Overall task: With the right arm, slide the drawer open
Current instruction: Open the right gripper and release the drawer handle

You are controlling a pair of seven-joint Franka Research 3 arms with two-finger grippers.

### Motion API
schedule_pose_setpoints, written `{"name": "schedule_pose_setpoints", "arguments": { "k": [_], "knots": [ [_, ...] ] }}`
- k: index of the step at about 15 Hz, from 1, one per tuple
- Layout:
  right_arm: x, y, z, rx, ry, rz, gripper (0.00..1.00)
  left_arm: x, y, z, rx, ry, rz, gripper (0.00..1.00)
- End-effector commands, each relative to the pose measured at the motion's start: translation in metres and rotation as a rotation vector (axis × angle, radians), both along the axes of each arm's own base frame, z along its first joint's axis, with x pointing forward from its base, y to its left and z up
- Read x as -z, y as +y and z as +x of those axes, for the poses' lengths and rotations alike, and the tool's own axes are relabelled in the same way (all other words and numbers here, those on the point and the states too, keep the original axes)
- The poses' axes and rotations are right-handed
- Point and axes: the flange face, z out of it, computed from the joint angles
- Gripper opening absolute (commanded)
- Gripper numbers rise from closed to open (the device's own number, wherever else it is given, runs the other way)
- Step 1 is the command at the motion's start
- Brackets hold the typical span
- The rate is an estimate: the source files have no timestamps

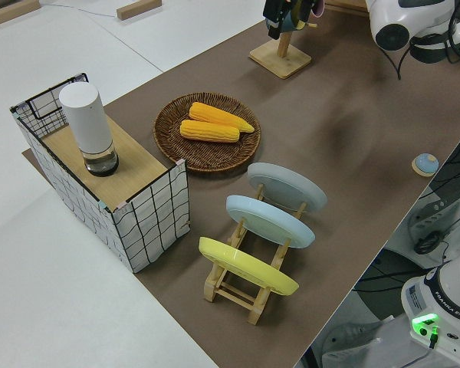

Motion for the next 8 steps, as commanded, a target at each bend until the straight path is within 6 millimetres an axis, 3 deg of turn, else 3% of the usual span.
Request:
{"name": "schedule_pose_setpoints", "arguments": {
  "k": [1, 8],
  "knots": [
    [-0.008, -0.0002, -0.0004, 0.017, 0.021, 0.038, 0.983, -0.0022, 0.0001, 0.0041, 0.008, -0.008, 0.016, 1.0],
    [-0.0045, 0.0077, -0.0078, 0.026, 0.005, 0.087, 0.983, -0.0022, 0.0001, 0.0041, 0.008, -0.008, 0.016, 1.0]
  ]
}}
